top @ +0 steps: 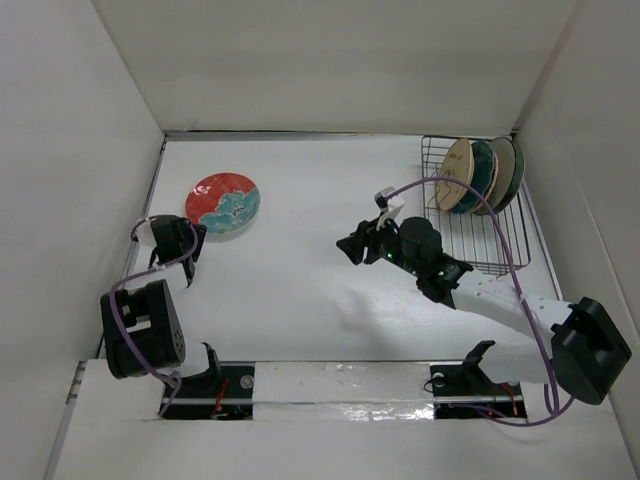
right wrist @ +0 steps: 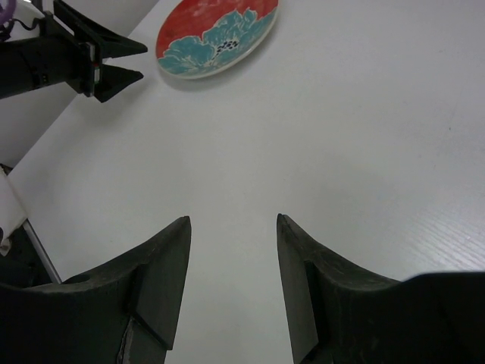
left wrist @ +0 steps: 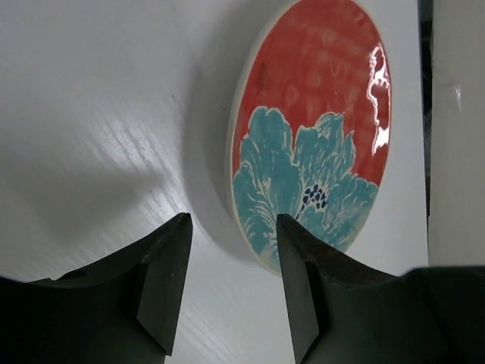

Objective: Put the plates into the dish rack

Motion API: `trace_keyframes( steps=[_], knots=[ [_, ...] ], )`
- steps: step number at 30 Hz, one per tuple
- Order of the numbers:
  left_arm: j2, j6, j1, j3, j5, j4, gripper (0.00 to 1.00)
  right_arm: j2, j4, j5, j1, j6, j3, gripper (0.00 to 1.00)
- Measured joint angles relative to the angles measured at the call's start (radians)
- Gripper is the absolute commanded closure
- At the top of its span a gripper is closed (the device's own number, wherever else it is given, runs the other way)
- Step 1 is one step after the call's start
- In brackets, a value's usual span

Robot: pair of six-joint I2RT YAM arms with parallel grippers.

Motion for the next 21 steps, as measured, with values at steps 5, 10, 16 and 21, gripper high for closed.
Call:
trace_keyframes(
  steps=[5,10,16,21],
  knots=[
    [0.131,-0.033,0.011,0.000,0.062,0.103,0.57,0.000,0.021,-0.013,0.001,0.003,-0.001,0.45],
    [0.230,-0.074,0.011,0.000,0.112,0.224,0.63,0.000,0.029,-0.013,0.001,0.006,-0.006,0.45],
    [0.293,-0.111,0.011,0.000,0.145,0.315,0.75,0.000,0.034,-0.010,0.001,0.009,-0.013,0.47],
    [0.341,-0.138,0.011,0.000,0.166,0.380,0.90,0.002,0.041,-0.008,0.001,0.048,-0.014,0.56]
  ],
)
